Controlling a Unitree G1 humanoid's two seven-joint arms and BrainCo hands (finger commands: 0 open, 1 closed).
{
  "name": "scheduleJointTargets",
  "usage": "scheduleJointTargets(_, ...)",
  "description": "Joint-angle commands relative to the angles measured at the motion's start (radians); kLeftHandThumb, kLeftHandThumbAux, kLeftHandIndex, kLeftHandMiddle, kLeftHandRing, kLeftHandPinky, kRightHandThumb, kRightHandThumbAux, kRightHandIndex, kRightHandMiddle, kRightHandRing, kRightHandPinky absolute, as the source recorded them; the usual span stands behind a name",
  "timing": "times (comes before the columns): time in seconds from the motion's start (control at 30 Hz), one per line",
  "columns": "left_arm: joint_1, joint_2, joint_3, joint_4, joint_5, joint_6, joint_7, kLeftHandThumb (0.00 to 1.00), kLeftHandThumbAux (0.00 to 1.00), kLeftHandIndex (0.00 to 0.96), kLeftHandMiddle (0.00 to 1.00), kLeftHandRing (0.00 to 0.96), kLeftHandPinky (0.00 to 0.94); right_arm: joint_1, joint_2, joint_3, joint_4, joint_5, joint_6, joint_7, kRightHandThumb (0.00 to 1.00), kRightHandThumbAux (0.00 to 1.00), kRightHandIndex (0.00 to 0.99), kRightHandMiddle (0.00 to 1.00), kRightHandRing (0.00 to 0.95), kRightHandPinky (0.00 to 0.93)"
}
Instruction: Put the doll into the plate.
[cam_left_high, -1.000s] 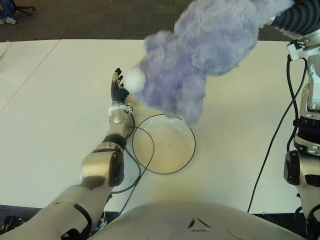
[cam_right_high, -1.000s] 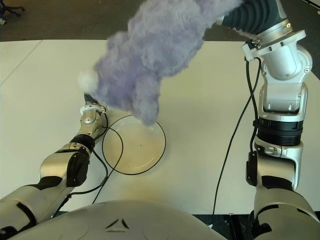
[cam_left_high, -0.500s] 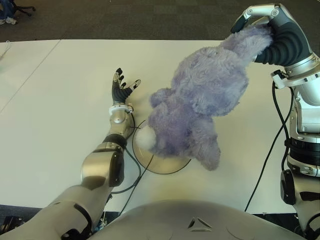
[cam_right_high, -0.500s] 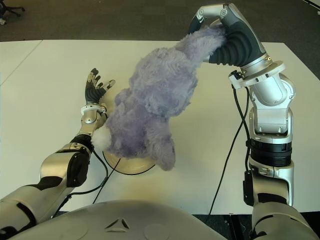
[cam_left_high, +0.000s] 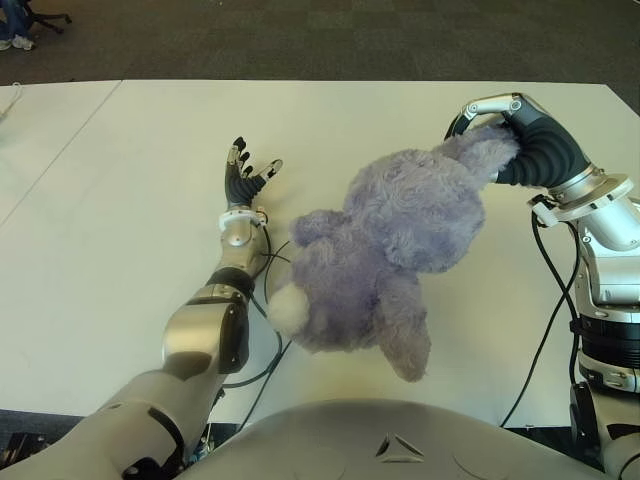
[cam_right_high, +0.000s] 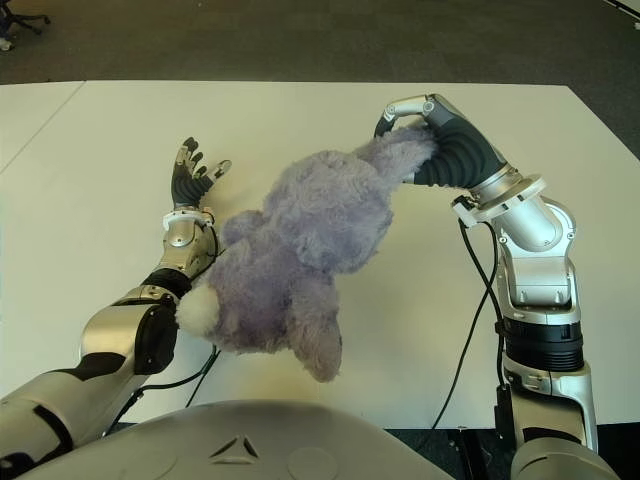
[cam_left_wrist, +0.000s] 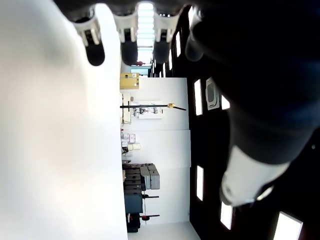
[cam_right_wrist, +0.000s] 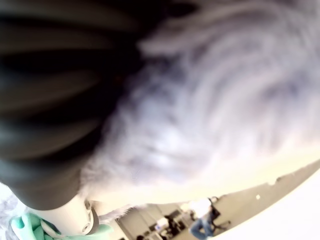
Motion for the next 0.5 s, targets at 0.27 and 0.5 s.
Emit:
scheduleJointTargets(0.27, 0.143, -0.048, 0.004, 0.102, -0.009, 0.109, -0.004, 0.034, 0.776, 0.048, 0.074, 0.078, 0.094, 0.025, 0.005, 0.018, 0.026, -0.021, -0.001, 0.003, 0.235, 0.706, 0.766, 0.869, 0.869, 0.857)
scheduleJointTargets(0.5, 0.145, -0.047, -0.001, 0.100, -0.004, 0.104, -0.001, 0.038, 0.776, 0.048, 0.075, 0.079, 0.095, 0.037, 0.013, 0.022, 0.041, -0.028, -0.014, -0.002, 0.254, 0.701, 0.764, 0.868, 0.867, 0.853)
